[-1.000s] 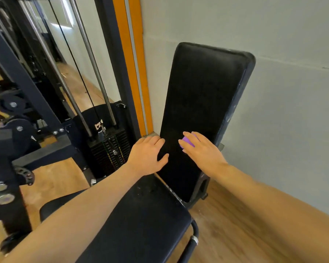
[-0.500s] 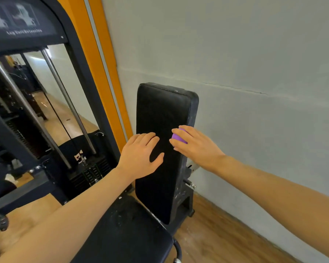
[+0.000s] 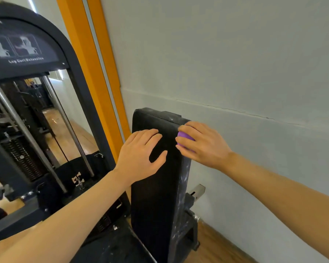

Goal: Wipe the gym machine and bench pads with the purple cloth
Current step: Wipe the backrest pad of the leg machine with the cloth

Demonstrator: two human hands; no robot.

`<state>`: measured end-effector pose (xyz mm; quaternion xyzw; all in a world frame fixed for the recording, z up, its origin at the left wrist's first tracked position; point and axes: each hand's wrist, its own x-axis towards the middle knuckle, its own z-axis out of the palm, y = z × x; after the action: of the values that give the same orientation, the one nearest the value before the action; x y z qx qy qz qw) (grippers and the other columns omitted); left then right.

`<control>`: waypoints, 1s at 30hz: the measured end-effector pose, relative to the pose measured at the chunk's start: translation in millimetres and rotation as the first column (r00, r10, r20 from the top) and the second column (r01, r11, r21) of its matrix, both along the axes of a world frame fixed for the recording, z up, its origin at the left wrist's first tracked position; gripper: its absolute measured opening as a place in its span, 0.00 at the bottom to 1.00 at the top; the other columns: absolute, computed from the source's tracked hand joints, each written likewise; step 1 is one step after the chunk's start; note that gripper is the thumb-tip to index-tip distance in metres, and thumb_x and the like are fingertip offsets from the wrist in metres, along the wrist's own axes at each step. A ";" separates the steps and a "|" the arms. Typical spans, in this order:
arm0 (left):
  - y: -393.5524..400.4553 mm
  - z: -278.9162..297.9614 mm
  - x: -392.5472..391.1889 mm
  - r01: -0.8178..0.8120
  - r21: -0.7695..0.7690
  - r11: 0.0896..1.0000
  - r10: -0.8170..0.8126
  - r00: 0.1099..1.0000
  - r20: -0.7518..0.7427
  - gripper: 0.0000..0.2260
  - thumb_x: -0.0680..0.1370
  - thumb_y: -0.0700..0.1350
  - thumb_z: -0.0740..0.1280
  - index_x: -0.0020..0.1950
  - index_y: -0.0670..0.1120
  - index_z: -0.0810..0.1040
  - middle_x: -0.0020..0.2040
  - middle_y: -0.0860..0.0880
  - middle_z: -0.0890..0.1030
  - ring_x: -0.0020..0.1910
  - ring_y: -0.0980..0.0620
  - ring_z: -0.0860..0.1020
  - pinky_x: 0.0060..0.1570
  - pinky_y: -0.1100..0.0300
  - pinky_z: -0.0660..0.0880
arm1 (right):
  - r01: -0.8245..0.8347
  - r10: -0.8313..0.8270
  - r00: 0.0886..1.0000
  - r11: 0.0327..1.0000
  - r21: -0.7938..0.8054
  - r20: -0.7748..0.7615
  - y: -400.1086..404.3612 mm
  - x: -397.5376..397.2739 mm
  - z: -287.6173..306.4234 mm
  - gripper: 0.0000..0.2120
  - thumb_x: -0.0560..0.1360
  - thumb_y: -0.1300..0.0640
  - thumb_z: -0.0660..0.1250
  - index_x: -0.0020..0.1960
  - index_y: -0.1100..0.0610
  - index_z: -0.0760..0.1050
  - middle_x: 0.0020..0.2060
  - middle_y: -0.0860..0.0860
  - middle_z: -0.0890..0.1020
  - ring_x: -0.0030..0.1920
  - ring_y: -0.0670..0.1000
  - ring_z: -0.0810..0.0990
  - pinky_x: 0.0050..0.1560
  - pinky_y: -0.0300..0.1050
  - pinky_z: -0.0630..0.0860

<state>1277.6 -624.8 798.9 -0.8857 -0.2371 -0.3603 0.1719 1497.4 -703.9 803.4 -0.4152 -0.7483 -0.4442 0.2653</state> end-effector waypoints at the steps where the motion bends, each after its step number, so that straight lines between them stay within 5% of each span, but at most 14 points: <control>1: 7.4 2.8 2.4 0.010 0.012 1.000 -0.010 1.000 0.007 0.22 0.79 0.57 0.62 0.62 0.43 0.81 0.62 0.46 0.82 0.62 0.47 0.79 0.64 0.56 0.69 | -0.002 0.003 1.000 1.000 0.019 -0.018 7.9 3.6 5.8 0.11 0.80 0.54 0.63 0.49 0.59 0.82 0.52 0.57 0.82 0.52 0.59 0.80 0.51 0.49 0.77; 9: 56.9 13.7 17.2 0.042 0.002 0.999 -0.043 0.998 0.036 0.23 0.79 0.59 0.61 0.64 0.44 0.80 0.63 0.46 0.81 0.63 0.48 0.77 0.65 0.57 0.67 | -0.006 0.004 0.995 1.000 -0.023 -0.100 57.5 16.2 35.9 0.11 0.78 0.52 0.67 0.48 0.59 0.82 0.50 0.57 0.81 0.50 0.57 0.78 0.50 0.48 0.76; 17: 66.4 10.7 29.7 0.041 -0.087 0.995 -0.036 0.998 0.057 0.24 0.79 0.59 0.61 0.65 0.44 0.79 0.65 0.47 0.80 0.65 0.49 0.76 0.66 0.58 0.68 | -0.111 0.024 0.927 0.971 -0.212 -0.374 77.1 27.8 26.1 0.13 0.77 0.49 0.66 0.50 0.57 0.83 0.51 0.53 0.81 0.51 0.53 0.78 0.44 0.46 0.78; 21: 61.2 5.3 42.2 0.021 -0.114 0.993 -0.014 0.998 0.063 0.24 0.79 0.59 0.61 0.66 0.43 0.79 0.65 0.46 0.79 0.65 0.49 0.76 0.66 0.58 0.69 | -0.223 0.034 0.849 0.928 -0.299 -0.528 80.8 34.3 17.7 0.13 0.77 0.47 0.64 0.53 0.53 0.83 0.53 0.49 0.80 0.54 0.50 0.77 0.48 0.46 0.77; 30: 44.0 -5.0 67.8 -0.119 -0.111 0.987 0.127 0.990 0.069 0.27 0.81 0.62 0.57 0.66 0.40 0.77 0.67 0.44 0.78 0.68 0.47 0.74 0.74 0.55 0.63 | -0.440 0.131 0.797 0.795 -0.417 -0.590 79.9 50.4 11.8 0.18 0.80 0.46 0.58 0.61 0.53 0.79 0.59 0.48 0.76 0.58 0.45 0.73 0.59 0.32 0.69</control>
<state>1345.4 -580.8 794.0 -0.8631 -0.3166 -0.3689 0.1370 1547.7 -623.9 815.1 -0.4554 -0.7935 -0.0372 0.4021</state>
